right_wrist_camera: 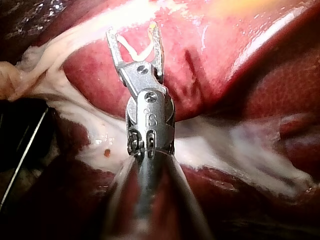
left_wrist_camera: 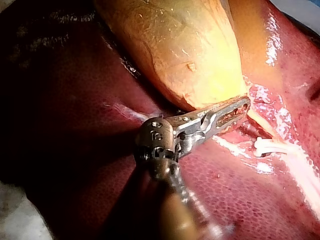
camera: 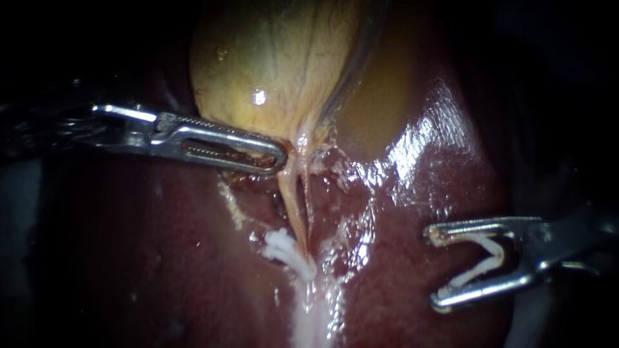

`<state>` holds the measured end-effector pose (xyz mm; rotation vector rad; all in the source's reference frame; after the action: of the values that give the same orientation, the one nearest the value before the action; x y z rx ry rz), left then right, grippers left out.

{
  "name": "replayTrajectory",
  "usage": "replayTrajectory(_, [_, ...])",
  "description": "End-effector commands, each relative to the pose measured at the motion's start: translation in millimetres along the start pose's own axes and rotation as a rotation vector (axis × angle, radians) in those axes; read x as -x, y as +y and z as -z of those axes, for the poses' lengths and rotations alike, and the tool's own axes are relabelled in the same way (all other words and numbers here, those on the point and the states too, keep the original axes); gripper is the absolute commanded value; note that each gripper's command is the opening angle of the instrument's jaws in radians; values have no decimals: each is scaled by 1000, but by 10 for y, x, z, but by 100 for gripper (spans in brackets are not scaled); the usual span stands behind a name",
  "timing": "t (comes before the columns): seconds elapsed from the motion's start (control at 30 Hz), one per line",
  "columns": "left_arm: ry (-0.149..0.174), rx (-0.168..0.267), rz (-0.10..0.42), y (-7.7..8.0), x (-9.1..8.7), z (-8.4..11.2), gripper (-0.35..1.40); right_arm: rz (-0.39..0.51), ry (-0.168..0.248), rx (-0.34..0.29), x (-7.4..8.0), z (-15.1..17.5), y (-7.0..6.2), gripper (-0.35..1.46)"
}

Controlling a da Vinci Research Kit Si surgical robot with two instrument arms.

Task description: Clipping third clip left tube

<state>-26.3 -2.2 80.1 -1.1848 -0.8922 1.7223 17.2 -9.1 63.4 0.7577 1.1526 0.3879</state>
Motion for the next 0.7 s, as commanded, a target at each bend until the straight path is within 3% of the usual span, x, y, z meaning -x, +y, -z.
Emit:
replayTrajectory(0.03, [-1,2,0,1,0,2,-35,0,0,1,0,0,0,50])
replayTrajectory(0.23, [-4,8,4,4,-5,27,-35,-6,1,1,0,-1,0,50])
replayTrajectory(0.47, [7,-7,18,21,-20,63,-35,-6,1,2,0,-2,0,50])
replayTrajectory(0.7, [9,-9,30,34,-23,77,-35,-13,1,3,-1,-4,1,50])
